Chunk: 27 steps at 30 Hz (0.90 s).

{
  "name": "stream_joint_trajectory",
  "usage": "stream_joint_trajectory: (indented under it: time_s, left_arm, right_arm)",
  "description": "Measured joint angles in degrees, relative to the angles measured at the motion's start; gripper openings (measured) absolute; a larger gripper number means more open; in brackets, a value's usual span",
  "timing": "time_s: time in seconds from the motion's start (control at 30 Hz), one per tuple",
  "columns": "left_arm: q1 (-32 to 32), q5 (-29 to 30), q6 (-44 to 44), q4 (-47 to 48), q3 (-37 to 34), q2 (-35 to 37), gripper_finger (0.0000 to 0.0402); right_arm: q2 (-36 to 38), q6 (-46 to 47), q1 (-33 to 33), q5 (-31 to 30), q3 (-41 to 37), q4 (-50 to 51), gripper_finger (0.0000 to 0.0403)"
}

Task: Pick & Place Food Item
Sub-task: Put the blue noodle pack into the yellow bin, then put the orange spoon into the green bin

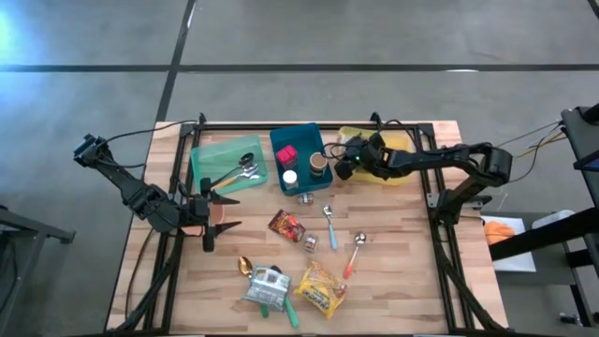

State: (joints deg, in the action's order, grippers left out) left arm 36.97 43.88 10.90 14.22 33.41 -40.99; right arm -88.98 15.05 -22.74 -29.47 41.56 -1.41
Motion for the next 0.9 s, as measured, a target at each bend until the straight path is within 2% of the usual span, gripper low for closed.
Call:
stream_joint_trajectory:
  time_s: [0.17, 0.4, 0.5, 0.67, 0.8, 0.9]
  left_arm:
    - [0.0, 0.0, 0.0, 0.06, 0.0, 0.0, 0.0266]
    - [0.0, 0.0, 0.0, 0.26, 0.0, 0.0, 0.0266]
    - [0.0, 0.0, 0.02, 0.39, 0.0, 0.0, 0.0266]
    - [0.0, 0.0, 0.14, 0.44, 0.0, 0.0, 0.0266]
    - [0.0, -0.02, 1.35, 0.4, 0.0, 0.0, 0.0266]
    - [0.0, -0.61, 2.57, 0.26, 0.15, 0.0, 0.0266]
  right_arm:
    - [2.11, 0.0, 0.94, -0.3, 0.0, 0.55, 0.0235]
    - [9.6, 2.97, 2.88, -0.48, 0.02, 3.51, 0.024]
    - [13.86, 10.42, 4.5, -0.46, 0.02, 7.0, 0.024]
    - [19.8, 31.27, 9.38, -0.24, 0.04, 19.36, 0.024]
    - [21.36, 43.19, 15.47, 0.21, 0.05, 30.63, 0.024]
    - [21.37, 49.54, 20.26, 1.56, 0.04, 34.42, 0.024]
